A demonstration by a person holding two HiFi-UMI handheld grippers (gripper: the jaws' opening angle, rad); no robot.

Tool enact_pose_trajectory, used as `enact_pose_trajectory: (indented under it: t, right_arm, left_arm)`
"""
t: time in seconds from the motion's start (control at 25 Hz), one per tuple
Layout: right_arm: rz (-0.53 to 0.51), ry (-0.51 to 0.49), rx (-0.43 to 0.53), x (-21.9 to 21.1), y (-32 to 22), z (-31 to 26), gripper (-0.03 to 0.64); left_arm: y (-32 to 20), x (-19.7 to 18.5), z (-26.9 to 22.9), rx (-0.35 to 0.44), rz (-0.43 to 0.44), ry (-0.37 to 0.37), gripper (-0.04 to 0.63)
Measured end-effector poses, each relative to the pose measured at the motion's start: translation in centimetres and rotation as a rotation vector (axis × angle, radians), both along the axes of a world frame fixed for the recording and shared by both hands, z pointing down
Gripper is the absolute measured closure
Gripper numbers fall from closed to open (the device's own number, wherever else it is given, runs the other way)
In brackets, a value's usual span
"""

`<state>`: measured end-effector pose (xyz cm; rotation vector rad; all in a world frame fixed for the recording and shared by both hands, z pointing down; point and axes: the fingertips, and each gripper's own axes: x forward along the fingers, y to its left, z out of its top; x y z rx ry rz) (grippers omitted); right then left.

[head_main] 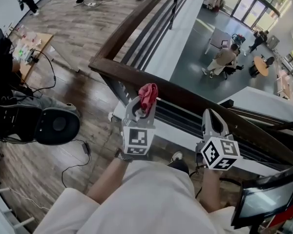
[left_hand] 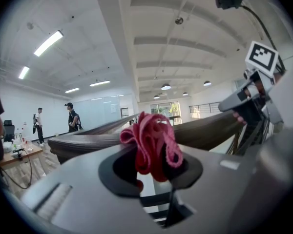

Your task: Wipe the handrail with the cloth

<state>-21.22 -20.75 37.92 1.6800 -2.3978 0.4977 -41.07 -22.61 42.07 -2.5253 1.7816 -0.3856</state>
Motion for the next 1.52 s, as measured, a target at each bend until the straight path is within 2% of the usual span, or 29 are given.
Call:
enact_pose_trajectory:
  t: [0.28,0.64,1.0,1.24,1.52]
  right_arm:
    - [0.03,-0.005,-0.014,0.8,0.6,1.2,0.614]
    - [0.031,0.001,-0.02,1.5,0.9,1.4,0.614]
    - [0.029,0.008,-0.022,0.8,0.2,1.3,0.614]
    - [0.09,-0.011,-0.021,1.2,0.3,1.7,0.614]
    - [0.103,-0.019,-0.033,1.2,0.8,2.1,0.614]
  left_arm:
    - [0.5,0.5,0.6,-0.029,0.018,0.017,0.474]
    - [1.1,2.9,0.8,-0.023,0.062,0.032,0.472]
    - [0.7,2.4,1.0,-0.03,0.072,0.044,0.472]
    - [0.7,2.4,0.8,-0.024,0.107,0.031,0.472]
    - [1.0,2.6,0.7,-0.023,0.114,0.029,0.472]
